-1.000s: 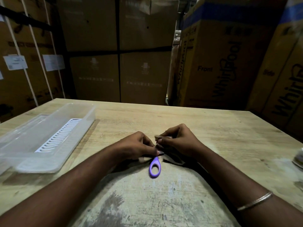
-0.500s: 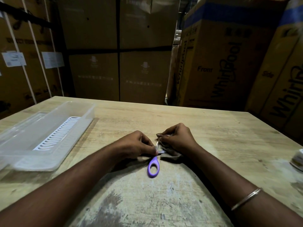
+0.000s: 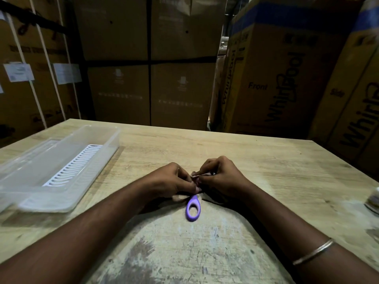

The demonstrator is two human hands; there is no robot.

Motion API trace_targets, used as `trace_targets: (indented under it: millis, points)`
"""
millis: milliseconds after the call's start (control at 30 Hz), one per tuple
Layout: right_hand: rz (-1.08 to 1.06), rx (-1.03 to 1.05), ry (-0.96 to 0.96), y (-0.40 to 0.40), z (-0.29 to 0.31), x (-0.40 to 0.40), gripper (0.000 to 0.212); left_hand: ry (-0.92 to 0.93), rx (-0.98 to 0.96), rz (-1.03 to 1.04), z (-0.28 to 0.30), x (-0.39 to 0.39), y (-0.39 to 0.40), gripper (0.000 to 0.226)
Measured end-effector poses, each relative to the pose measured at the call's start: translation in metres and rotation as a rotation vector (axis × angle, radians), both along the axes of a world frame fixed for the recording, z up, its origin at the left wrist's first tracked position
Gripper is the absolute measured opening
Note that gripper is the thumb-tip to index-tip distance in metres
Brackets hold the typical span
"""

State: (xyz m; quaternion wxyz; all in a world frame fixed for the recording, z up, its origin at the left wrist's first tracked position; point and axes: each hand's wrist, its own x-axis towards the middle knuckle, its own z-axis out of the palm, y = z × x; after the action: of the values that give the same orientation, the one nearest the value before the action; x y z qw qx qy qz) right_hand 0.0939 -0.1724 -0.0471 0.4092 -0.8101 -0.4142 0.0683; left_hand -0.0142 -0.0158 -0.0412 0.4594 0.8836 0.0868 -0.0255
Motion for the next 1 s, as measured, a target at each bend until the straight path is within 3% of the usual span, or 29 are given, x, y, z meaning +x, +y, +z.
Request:
trace_targets:
  millis: [167,300,667,867,1000]
  points:
    - [-0.183,0.002,-0.007,0.001,-0.004,0.006,0.015,-0.003,0.003,0.017,0.001,-0.002,-0.002,0.008]
    - [-0.13,0.193,0.087,-0.008,-0.001,0.006,0.017,-0.004,0.001,0.013,0.001,-0.001,-0.002,0.008]
    - [0.304,-0.062,-0.363,-0.013,0.01,-0.004,0.021,0.024,0.005,-0.046,0.002,0.0,0.002,0.02]
    - [0.331,-0.19,-0.426,-0.019,0.018,0.001,0.037,0.016,-0.022,-0.043,0.0,-0.001,0.003,0.008]
    - [0.248,-0.134,-0.477,-0.026,0.012,0.005,0.029,0.025,-0.003,-0.039,0.002,-0.001,0.004,0.012]
